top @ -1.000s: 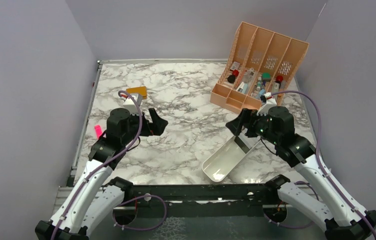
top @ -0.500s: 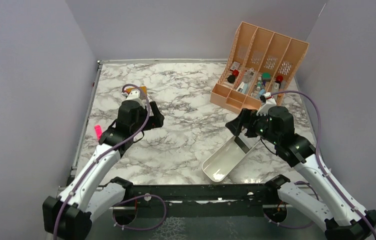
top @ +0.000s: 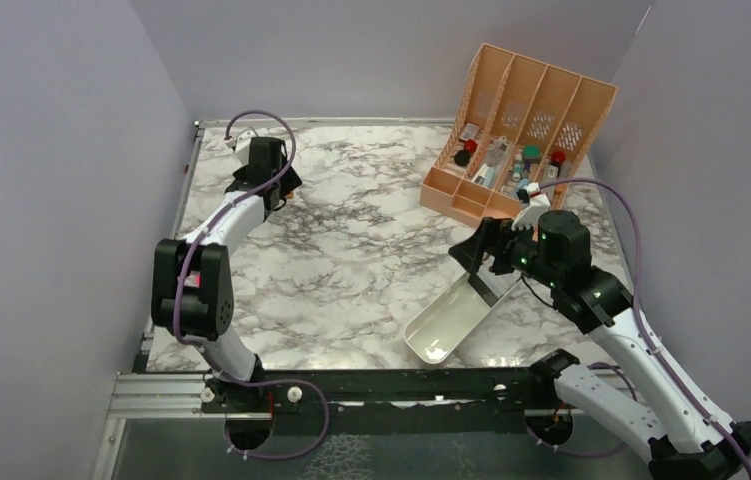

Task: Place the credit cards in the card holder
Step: Pick up the card holder from the center of the board.

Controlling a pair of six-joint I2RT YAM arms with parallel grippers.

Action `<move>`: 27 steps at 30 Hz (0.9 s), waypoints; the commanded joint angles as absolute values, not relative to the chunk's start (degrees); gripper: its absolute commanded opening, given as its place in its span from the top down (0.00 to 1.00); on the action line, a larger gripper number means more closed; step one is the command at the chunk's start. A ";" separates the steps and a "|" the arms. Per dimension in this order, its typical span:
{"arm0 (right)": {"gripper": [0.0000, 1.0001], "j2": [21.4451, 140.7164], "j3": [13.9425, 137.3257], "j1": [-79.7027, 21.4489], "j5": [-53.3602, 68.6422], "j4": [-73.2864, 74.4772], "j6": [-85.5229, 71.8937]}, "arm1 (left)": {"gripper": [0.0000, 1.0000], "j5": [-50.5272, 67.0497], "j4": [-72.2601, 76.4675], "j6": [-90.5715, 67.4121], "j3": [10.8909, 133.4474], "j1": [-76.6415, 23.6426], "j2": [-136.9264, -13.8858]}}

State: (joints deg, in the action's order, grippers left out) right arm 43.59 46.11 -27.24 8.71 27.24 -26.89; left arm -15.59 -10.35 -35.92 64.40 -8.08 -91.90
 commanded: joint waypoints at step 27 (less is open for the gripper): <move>0.00 39.78 49.62 -26.88 12.34 31.27 -23.47 | 0.34 -9.01 -20.73 -15.92 91.76 2.11 -119.94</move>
State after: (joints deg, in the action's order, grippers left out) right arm 40.99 47.86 -27.24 11.70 29.95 -24.45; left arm -15.16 -19.86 -16.21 89.54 -0.12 -118.56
